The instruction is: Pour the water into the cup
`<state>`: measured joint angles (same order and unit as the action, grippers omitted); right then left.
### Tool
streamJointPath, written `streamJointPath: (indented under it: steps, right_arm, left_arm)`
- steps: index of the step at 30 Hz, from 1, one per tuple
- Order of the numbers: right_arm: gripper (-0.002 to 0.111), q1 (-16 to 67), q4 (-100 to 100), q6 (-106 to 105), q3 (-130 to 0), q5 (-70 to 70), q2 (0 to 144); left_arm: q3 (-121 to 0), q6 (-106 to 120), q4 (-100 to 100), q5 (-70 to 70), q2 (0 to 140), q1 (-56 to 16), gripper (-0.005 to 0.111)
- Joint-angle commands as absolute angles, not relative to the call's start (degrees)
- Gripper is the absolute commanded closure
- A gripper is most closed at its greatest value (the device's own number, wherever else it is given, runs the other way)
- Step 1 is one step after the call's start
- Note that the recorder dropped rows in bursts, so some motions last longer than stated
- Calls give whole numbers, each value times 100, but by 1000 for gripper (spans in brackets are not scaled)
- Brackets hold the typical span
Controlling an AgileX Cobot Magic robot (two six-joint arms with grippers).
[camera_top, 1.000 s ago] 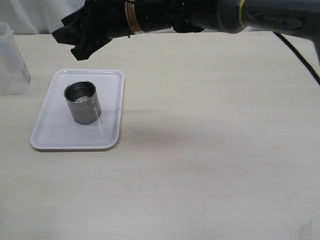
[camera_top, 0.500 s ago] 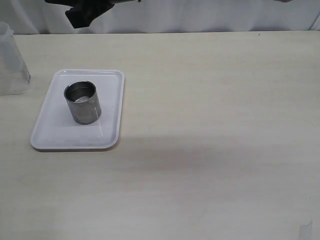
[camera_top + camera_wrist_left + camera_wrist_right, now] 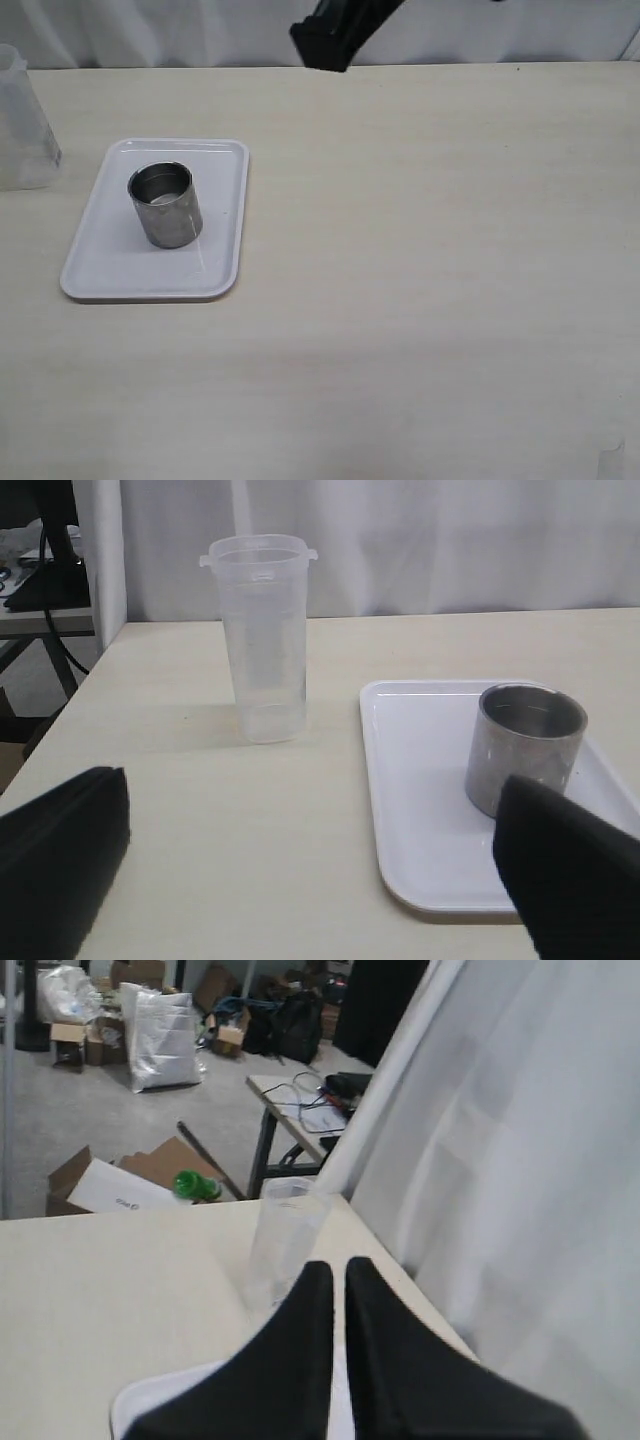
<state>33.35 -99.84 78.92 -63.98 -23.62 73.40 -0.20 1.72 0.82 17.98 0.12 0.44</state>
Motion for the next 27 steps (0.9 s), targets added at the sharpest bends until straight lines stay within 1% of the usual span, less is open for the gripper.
streamJointPath:
  steps: [1,5,9,17,23,27]
  right_arm:
    - [104,3319,-9995,7858,-5690,-1678,6185]
    - [104,3319,-9995,7887,-5107,-1235,5349]
    - [104,3319,-9995,8404,-4476,-876,4387]
    - [104,3319,-9995,8629,-3471,-800,2681]
    - [104,3319,-9995,9141,-3004,-800,1735]
    - [104,3319,-9995,9412,-2914,-800,1338]
  left_arm:
    - [0,165,76,1745,0,-4,15]
    - [0,165,76,1745,0,-4,15]
    - [0,165,76,1745,0,-4,15]
    - [0,165,76,1745,0,-4,15]
    - [0,165,76,1745,0,-4,15]
    - [0,165,76,1745,0,-4,15]
